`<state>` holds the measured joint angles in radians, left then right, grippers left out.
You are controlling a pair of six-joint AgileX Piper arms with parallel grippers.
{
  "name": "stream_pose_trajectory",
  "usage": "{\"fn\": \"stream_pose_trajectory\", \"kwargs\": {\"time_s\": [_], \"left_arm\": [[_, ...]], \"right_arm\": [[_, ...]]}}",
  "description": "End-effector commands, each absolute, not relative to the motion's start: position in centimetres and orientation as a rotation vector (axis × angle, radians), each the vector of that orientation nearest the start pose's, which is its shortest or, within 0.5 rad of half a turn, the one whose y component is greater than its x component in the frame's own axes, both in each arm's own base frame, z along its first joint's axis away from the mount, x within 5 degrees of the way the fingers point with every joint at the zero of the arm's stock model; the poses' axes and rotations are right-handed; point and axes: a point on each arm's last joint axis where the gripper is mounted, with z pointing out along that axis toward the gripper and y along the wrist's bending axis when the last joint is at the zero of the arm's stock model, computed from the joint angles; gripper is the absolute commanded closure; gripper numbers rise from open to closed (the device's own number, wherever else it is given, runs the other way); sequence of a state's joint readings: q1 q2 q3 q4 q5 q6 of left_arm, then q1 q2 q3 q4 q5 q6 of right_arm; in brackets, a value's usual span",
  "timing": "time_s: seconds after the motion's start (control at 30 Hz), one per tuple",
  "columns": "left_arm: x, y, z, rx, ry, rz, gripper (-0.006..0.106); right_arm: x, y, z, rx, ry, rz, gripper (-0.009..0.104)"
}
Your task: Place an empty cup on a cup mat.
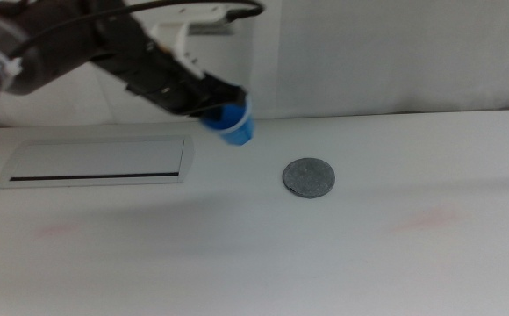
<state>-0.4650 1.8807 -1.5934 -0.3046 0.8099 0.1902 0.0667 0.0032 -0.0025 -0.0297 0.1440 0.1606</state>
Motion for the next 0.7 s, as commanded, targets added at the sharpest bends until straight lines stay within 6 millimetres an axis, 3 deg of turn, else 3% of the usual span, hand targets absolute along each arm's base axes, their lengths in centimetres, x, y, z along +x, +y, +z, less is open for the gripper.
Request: {"fn": "stream_pose_trajectory", "kwargs": {"time_s": [0.0, 0.17, 0.33, 0.43, 0.67], "left_arm": [[36.7, -23.4, 28.4, 0.700, 2.484, -0.468, 0.103], [36.8, -27.7, 27.5, 0.787, 2.454, -0.506, 0.103], [37.2, -31.2, 25.3, 0.869, 2.467, -0.520, 0.103], [37.7, -32.5, 23.7, 0.896, 2.483, -0.520, 0.103], [38.7, -33.4, 20.7, 0.917, 2.537, -0.501, 0.103]], "right_arm": [[5.6, 0.3, 18.9, 0.057, 1.638, 0.136, 0.098], [5.6, 0.3, 18.9, 0.057, 1.638, 0.136, 0.098], [5.6, 0.3, 18.9, 0.057, 1.638, 0.136, 0.098], [5.6, 0.3, 18.9, 0.057, 1.638, 0.136, 0.098], [5.6, 0.3, 18.9, 0.057, 1.638, 0.136, 0.098]]}}
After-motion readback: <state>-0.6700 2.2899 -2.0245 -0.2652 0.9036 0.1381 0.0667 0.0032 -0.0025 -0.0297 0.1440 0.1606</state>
